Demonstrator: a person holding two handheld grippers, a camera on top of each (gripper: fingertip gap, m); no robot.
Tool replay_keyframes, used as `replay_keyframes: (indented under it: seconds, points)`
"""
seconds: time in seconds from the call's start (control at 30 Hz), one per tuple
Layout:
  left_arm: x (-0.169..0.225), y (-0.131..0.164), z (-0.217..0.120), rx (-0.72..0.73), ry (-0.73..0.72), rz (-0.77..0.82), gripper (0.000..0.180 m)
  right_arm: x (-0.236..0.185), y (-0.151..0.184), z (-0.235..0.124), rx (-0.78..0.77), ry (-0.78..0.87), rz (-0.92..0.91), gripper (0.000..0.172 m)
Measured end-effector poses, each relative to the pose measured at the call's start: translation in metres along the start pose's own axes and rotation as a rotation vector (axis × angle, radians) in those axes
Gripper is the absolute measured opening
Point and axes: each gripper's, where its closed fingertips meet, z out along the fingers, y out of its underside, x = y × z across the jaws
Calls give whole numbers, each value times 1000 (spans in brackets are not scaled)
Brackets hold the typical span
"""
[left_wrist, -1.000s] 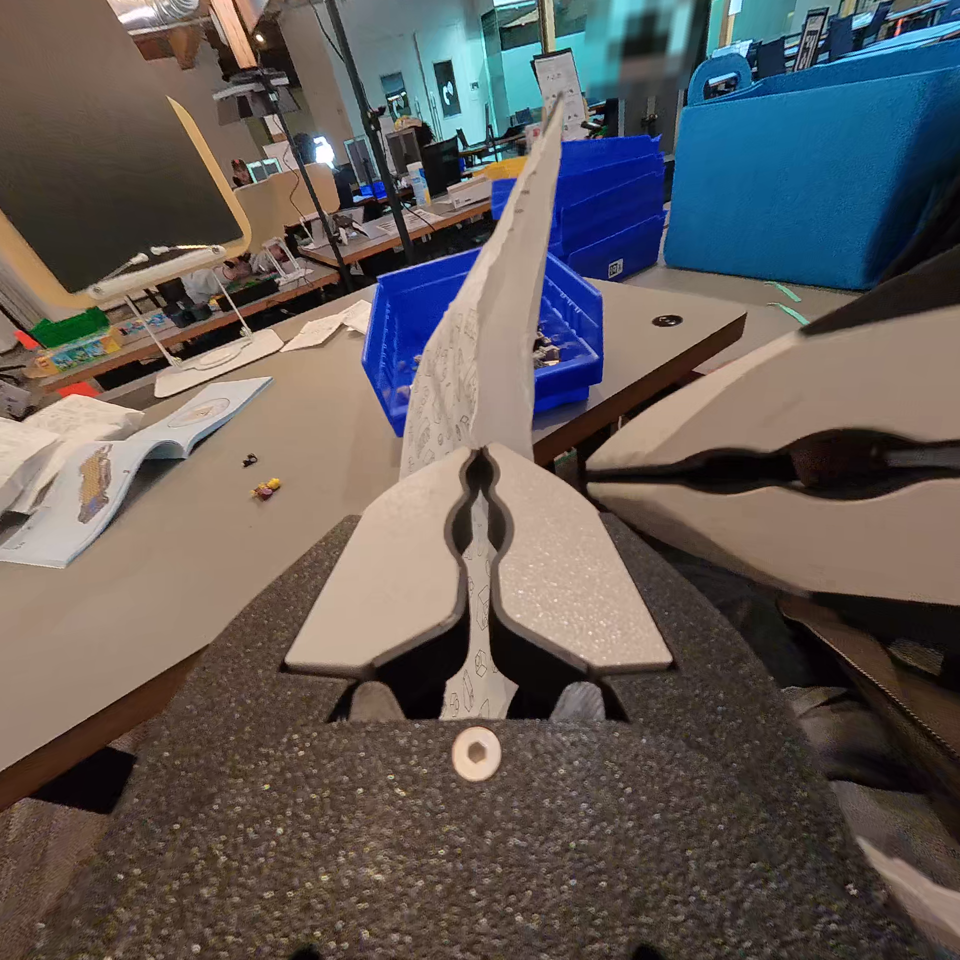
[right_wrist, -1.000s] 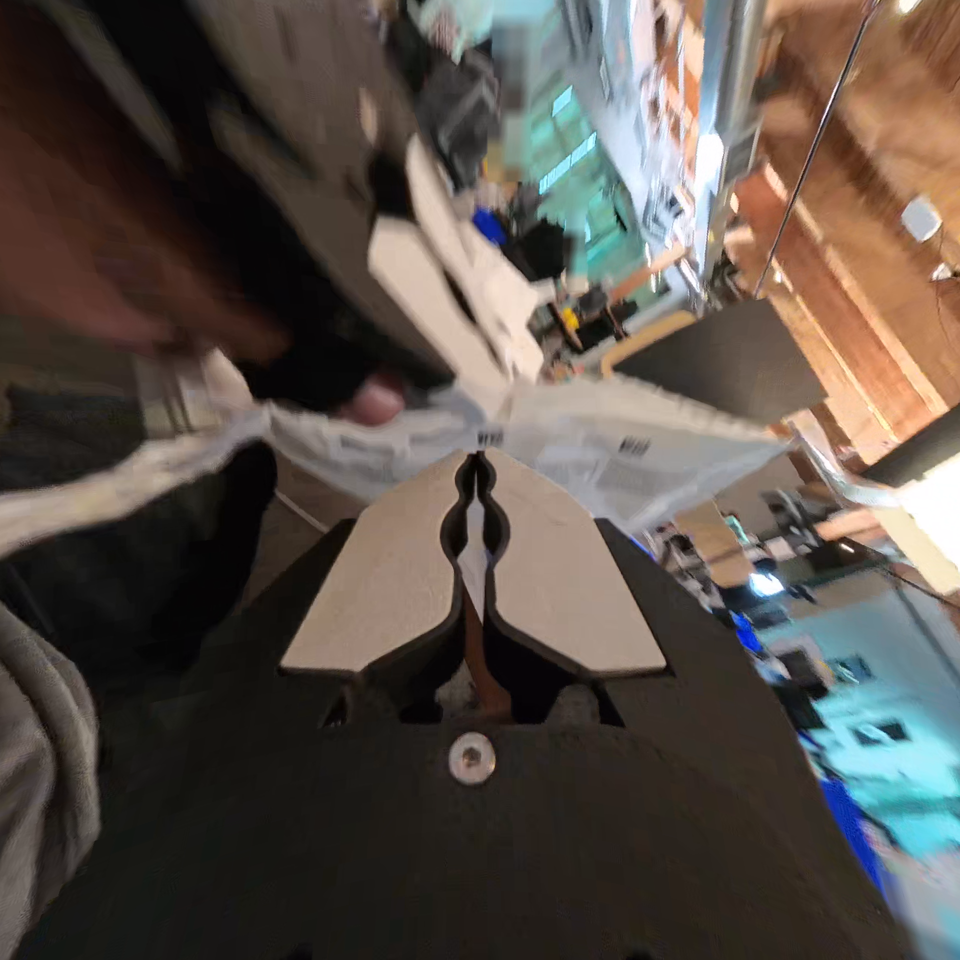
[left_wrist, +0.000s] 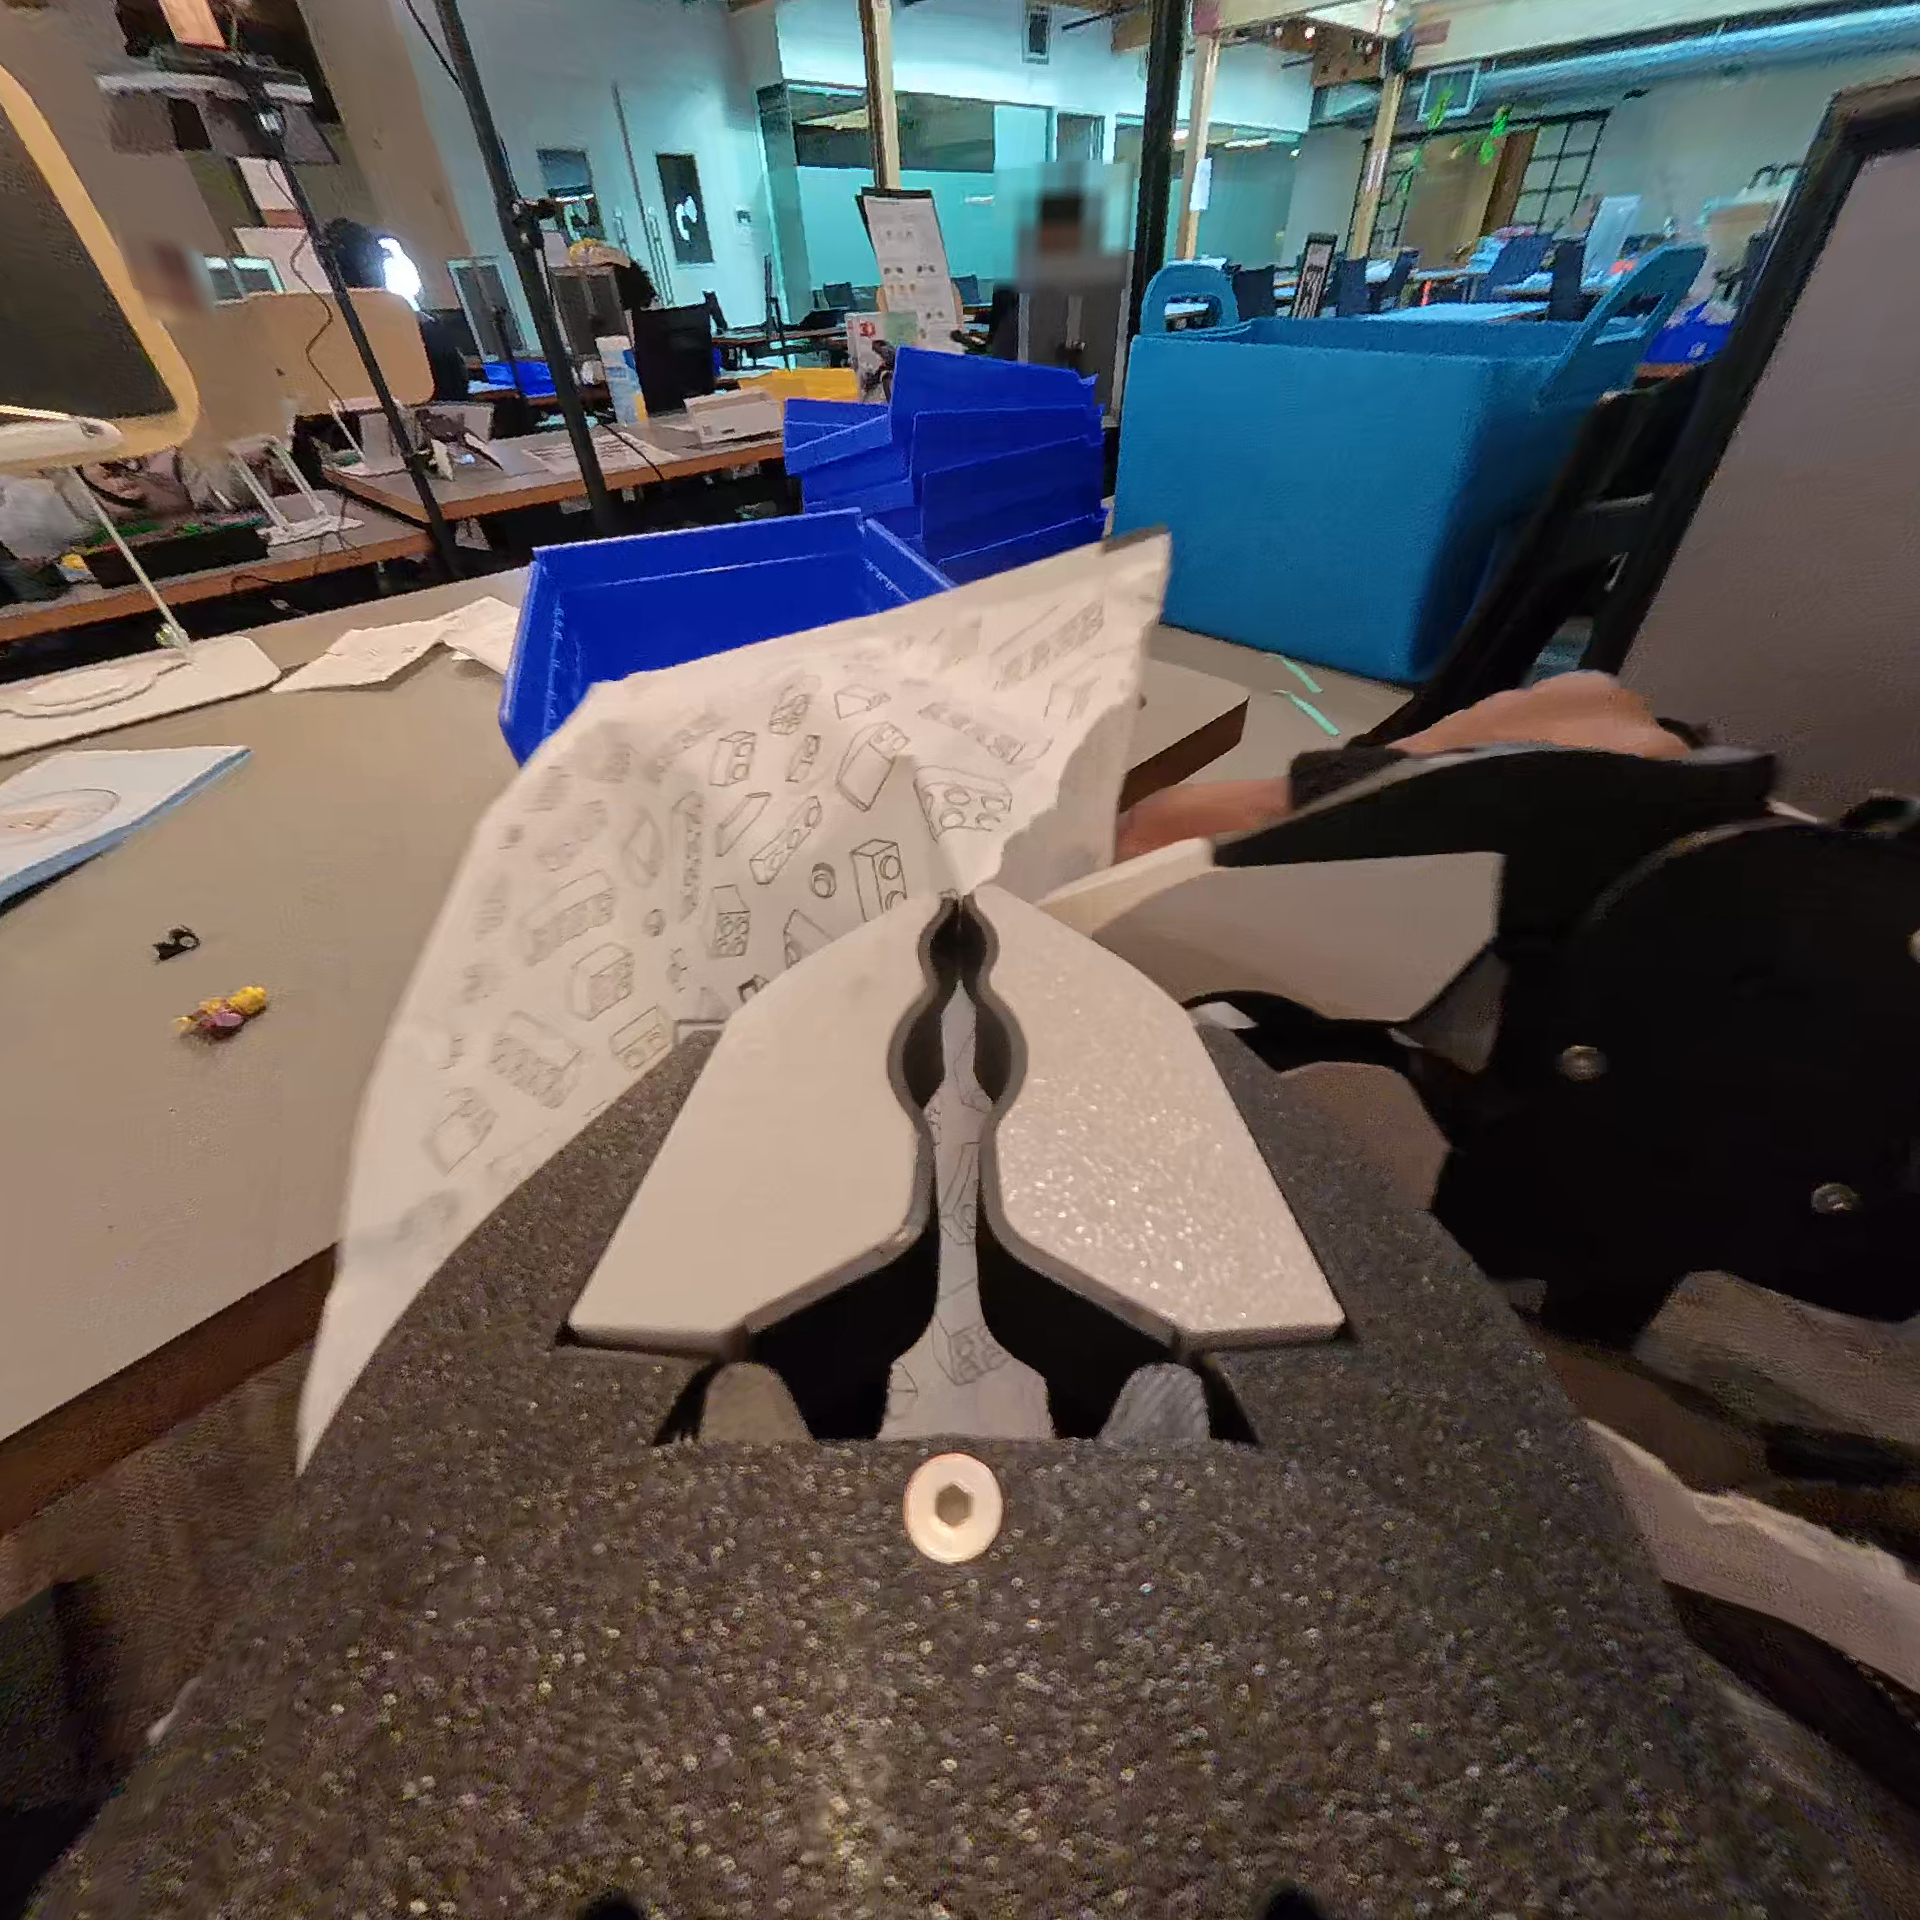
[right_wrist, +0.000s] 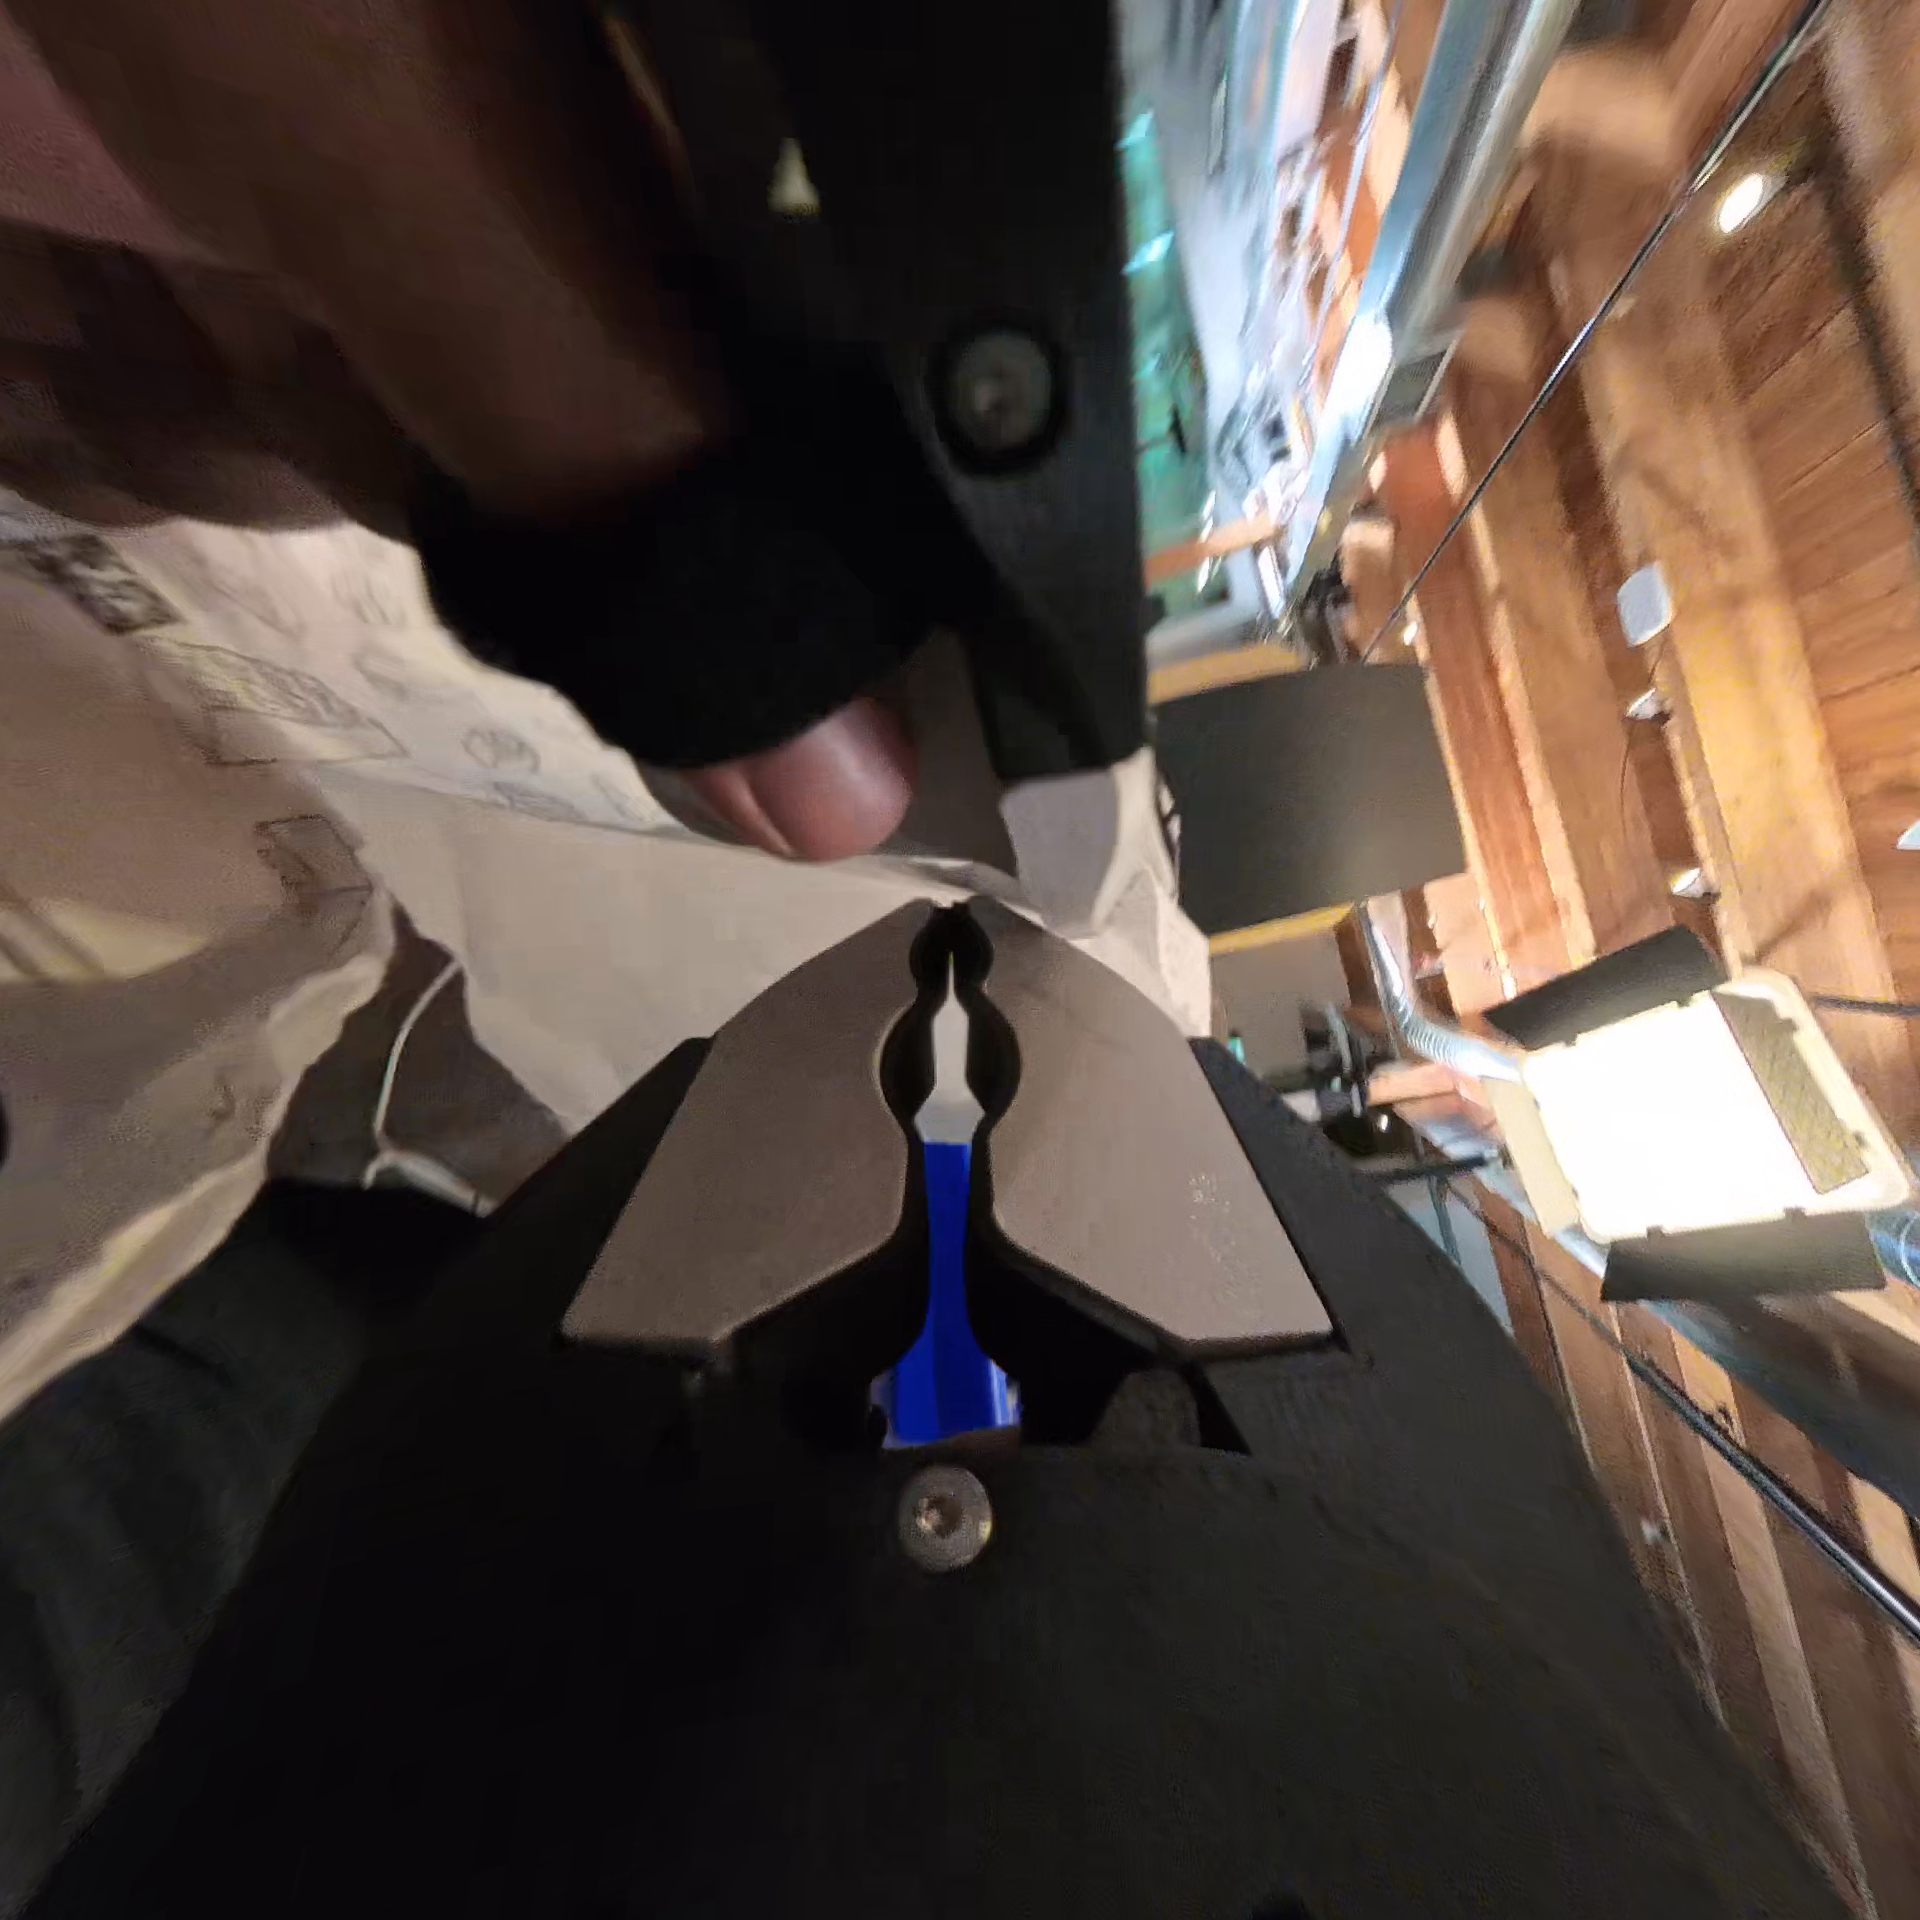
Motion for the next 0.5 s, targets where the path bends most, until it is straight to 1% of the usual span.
replay_keyframes:
  seconds: [0.07,0.13,0.2,0.27,0.37,0.4,0.5]
  points:
    - [-5,-2,-3,17,18,-53,0,6,-11,-8,90,63,-35,0]
    - [-8,-1,-3,9,28,-77,0,5,-24,-17,166,114,-111,0]
    - [-9,-1,-4,9,19,-66,0,2,-31,-21,186,159,-215,0]
    - [-4,-1,-4,3,41,-53,0,0,-28,-20,152,188,-286,0]
    - [4,0,-1,-9,66,-37,0,0,-17,-16,83,180,-359,0]
    - [6,0,-1,-8,72,-38,0,1,-13,-15,55,168,-369,0]
    - [3,-4,-2,10,59,-39,0,-3,13,-9,-98,65,-370,0]
